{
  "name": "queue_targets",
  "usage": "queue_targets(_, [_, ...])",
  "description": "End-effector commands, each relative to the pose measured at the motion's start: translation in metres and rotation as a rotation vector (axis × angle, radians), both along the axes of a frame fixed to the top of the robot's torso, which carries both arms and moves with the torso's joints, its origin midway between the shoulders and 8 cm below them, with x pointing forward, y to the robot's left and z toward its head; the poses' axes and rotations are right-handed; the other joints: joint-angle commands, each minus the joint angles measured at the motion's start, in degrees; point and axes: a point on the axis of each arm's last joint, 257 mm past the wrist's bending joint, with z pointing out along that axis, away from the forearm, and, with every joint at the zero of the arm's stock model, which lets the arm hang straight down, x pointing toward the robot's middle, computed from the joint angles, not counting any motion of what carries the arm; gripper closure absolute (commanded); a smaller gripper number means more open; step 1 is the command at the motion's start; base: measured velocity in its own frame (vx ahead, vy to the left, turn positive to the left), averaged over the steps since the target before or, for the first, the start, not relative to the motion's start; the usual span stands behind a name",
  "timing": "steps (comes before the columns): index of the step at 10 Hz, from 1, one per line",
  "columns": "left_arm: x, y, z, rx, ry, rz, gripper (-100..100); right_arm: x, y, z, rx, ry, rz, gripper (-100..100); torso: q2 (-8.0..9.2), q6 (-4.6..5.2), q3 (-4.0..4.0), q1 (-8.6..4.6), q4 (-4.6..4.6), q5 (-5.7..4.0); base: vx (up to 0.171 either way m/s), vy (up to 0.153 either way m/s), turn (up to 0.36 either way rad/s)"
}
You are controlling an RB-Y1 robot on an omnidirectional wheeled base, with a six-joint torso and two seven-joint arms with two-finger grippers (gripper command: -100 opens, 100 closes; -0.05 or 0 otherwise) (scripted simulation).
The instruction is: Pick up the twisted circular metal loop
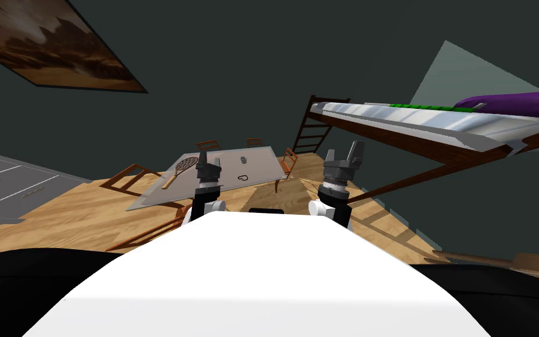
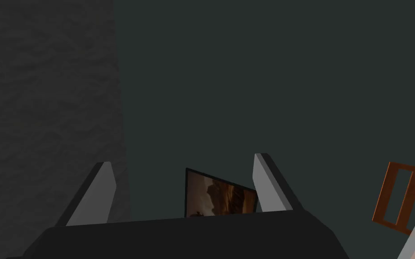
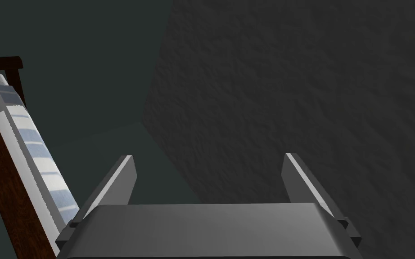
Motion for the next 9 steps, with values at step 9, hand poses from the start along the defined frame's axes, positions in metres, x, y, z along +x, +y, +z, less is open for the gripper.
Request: queue_targets(9, [0.054,0.028,-0.105,-0.028,0.286,-0.011,-100,0.000,0.000,0.000,0.000,0.000,0.000,0,0.03,0.01,0.02,-0.09,0.01,-0.02,-0.015,-0.024,-0.046])
